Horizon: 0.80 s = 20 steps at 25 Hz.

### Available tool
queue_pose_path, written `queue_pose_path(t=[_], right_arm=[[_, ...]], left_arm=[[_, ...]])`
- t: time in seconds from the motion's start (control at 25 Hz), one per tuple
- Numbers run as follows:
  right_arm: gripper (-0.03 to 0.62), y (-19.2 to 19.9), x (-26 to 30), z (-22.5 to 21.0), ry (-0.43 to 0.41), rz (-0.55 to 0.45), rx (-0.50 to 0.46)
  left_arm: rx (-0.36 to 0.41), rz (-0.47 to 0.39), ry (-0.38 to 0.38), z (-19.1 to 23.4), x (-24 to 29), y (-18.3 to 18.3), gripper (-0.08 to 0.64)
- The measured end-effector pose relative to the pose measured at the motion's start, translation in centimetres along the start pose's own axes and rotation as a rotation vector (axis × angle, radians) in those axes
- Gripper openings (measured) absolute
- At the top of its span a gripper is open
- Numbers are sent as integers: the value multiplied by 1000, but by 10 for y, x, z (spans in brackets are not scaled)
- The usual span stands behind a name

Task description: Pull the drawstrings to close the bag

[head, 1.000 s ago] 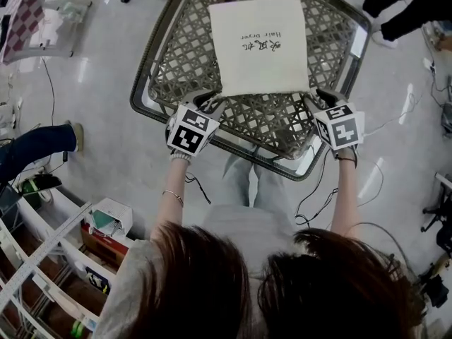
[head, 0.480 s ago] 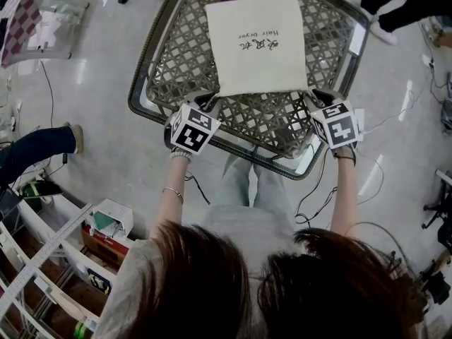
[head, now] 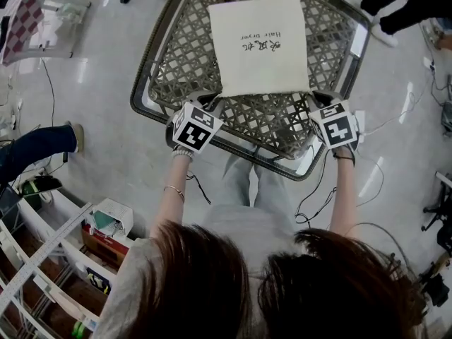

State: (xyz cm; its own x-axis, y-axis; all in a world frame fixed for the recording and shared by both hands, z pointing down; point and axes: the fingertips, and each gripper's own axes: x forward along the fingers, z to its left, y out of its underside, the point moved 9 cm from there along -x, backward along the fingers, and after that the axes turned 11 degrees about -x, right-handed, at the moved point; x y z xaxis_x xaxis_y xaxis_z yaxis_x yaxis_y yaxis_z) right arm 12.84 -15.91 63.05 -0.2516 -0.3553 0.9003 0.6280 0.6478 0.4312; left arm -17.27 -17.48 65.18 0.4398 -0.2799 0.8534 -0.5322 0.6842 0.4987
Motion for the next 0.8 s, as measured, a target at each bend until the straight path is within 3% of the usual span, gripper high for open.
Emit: queue_pose_path(t=[0.8], right_arm=[[28, 0, -3, 1, 34, 10, -15]], left_arm=[[-11, 52, 12, -3, 2, -3, 29]])
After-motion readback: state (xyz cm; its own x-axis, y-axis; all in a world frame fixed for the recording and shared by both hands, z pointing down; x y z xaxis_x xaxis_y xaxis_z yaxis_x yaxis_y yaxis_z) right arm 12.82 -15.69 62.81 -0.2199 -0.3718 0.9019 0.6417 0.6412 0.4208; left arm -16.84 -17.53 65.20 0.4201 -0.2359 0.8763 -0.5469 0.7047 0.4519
